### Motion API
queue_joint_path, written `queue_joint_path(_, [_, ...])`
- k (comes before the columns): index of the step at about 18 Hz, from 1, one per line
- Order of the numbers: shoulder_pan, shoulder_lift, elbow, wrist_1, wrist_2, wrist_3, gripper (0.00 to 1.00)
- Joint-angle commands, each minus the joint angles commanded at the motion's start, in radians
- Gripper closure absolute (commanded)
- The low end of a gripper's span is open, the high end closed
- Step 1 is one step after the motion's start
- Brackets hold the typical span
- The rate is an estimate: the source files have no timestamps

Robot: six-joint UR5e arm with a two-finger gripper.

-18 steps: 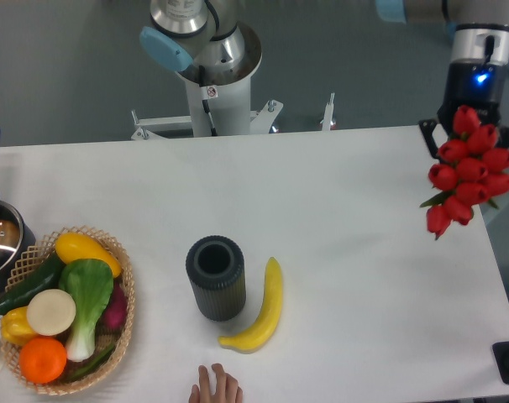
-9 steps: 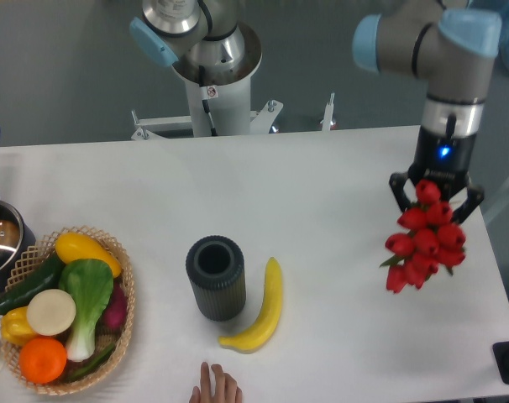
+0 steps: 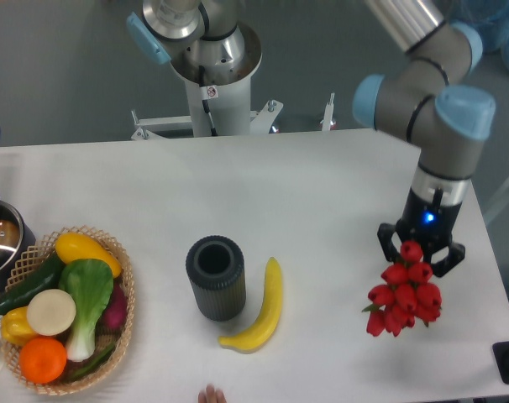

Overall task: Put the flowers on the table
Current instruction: 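Lower the held tulips toward the table beside the banana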

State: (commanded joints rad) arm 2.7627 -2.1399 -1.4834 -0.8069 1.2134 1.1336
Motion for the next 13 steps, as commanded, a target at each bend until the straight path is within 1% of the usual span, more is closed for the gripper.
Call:
queue_joint_path(5, [-0.011,-0.031,-0.008,0.002,-0.006,-0.008,0.68])
queue_joint_path(7, [-0.017,-0.035,-0.012,0.0,-0.012,-0.021,0.65])
queue_joint_path(12, [-0.018,-0.041,-0.032,0.0,-0.037,-0.031,0.64])
queue_joint_path(13, [-0.018,-0.041,-0.034,0.002,-0.037,-0.029,0.55])
